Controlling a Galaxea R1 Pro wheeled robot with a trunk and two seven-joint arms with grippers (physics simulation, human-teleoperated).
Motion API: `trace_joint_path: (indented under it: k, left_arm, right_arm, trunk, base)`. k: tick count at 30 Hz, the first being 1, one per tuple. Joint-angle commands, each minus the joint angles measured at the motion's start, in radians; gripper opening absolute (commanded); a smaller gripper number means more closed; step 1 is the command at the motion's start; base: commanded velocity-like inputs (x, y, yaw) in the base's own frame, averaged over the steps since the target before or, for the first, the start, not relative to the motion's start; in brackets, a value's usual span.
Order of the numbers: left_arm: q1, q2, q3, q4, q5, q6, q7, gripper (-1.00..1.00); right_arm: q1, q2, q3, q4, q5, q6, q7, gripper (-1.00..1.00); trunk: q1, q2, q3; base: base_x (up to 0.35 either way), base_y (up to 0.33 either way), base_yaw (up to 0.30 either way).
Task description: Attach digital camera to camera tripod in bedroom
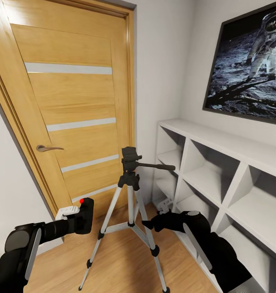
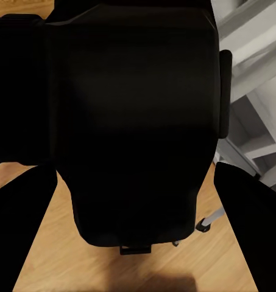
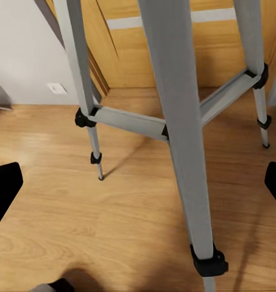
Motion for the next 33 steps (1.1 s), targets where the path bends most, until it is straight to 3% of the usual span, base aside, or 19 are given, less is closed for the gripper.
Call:
trace_joint_path:
  k: [1, 25, 33]
  left_arm:
    - [-0.001, 0.0, 0.001, -0.001, -0.008, 0.004, -0.011, -1.0]
    - [-0.001, -0.001, 0.001, -0.004, -0.008, 0.004, -0.01, -1.0]
    - [0.035, 0.002, -0.02, 0.012, 0.009, -0.019, -0.018, -1.0]
  right_arm:
    - [-0.002, 0.001, 0.001, 0.002, -0.008, 0.006, -0.004, 1.0]
    - [-0.003, 0.038, 0.001, 0.055, 0.034, -0.024, -0.004, 1.0]
    - [-0.018, 0.04, -0.008, 0.059, 0.047, -0.053, -0.009, 1.0]
  trunk:
    - [0.001, -0.002, -0.002]
    - [0.001, -0.002, -0.002]
    - [0.001, -0.002, -0.002]
  base:
    - [0.014, 0.002, 0.0]
    - [0.041, 0.026, 0.0]
    - [0.0, 0.0, 0.0]
